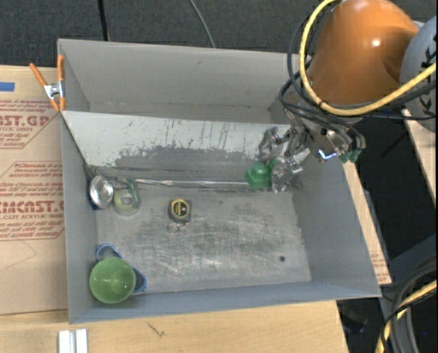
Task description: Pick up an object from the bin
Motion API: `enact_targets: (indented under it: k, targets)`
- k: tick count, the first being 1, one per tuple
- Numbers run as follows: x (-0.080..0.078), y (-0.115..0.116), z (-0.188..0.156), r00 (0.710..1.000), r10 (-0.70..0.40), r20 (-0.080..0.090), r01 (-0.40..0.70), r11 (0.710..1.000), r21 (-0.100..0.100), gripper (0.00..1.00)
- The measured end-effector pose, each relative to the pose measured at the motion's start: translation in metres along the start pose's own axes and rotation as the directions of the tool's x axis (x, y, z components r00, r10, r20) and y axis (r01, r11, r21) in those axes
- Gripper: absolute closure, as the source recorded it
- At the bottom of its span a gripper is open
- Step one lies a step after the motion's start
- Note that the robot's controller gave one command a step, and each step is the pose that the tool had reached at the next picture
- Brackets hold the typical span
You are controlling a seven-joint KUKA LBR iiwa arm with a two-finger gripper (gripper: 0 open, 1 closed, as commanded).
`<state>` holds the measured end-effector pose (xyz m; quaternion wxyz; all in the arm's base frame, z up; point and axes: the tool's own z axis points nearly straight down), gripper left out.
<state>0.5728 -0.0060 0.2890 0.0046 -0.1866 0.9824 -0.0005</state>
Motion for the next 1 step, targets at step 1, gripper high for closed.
enact_targets:
  k: [1]
  targets:
    - [-0.0464, 0.1222, 0.0110, 0.890, -0.455, -0.001, 0.455, 0.890, -0.007, 1.00]
